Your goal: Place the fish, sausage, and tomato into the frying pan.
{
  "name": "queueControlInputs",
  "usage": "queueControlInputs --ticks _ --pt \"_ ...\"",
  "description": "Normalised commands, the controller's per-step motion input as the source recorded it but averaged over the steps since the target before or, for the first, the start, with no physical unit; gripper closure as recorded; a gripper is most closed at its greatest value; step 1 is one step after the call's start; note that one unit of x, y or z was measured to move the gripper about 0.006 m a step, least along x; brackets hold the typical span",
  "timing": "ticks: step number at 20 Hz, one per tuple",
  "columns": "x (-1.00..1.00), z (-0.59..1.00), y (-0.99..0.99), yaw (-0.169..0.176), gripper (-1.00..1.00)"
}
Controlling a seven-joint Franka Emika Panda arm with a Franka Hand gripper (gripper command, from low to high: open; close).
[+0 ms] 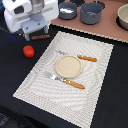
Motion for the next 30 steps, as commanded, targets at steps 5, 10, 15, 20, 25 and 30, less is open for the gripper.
queueControlInputs --ticks 5,10,15,20,25,30 --pt "-0.32 -0.55 -0.19 -0.084 -1.0" --pt "-0.3 -0.51 -0.02 -0.084 -1.0" --pt "-0.34 -0.48 0.0 -0.067 -1.0" --pt "-0.27 -0.41 0.04 -0.058 -1.0" --pt "-0.28 -0.25 0.37 -0.043 1.0" --pt "-0.31 -0.24 0.43 -0.014 1.0"
